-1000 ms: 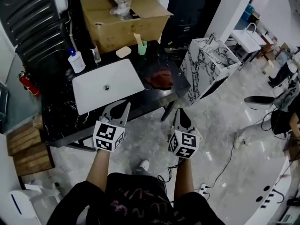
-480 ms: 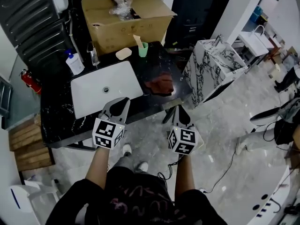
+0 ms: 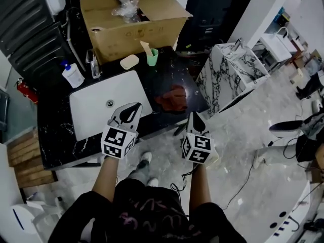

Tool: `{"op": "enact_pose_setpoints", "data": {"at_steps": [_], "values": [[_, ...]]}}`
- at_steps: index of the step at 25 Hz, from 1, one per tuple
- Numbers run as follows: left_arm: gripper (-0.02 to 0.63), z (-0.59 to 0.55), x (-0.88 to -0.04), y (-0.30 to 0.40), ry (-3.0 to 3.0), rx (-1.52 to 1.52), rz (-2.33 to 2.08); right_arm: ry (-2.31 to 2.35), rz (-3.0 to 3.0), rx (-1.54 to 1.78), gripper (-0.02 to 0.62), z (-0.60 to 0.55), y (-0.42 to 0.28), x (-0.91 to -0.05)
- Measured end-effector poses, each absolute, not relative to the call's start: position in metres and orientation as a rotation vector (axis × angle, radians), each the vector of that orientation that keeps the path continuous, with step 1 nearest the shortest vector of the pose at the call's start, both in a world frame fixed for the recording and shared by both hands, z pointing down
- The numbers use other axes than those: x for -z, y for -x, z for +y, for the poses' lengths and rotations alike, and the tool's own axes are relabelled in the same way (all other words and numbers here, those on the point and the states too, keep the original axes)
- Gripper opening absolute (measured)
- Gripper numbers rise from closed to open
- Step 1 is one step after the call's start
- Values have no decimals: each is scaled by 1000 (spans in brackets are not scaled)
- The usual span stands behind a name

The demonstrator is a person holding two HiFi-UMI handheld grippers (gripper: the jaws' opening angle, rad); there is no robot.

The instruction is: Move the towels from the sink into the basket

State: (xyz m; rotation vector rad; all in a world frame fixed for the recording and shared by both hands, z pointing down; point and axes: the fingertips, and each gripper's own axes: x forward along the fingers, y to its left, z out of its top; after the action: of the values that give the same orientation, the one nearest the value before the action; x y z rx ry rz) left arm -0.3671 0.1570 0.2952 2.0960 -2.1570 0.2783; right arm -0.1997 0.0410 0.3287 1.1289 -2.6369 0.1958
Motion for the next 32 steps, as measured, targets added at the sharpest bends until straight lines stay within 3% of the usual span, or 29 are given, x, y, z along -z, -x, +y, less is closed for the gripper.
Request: {"op": "enact_pose_setpoints", "data": {"at_steps": [7,12,22,25,29,32], "values": [[15,115,-317,404,-2063,-290,-2110,-1070,-2557,-257,89,-6,242,-362],[15,100,-335,427,-2029,-308,-2091,-1016,-2485,-338,190,-25,265,-395],[15,67,-363,454,-2003,-319,-2035,-947,-2350,-426,270,-45,292,-448],[17,60,-366,458,-2012,-315,-2018,-938,-2318,-447,256,-46,294,-455],[15,55,-367,461,-2024,-306,-1997,-950,-2291,-447,141,-43,297,-458],[15,50,-364,462,-2040,-292,-1991,-965,-2292,-437,95,-42,299,-455]]}}
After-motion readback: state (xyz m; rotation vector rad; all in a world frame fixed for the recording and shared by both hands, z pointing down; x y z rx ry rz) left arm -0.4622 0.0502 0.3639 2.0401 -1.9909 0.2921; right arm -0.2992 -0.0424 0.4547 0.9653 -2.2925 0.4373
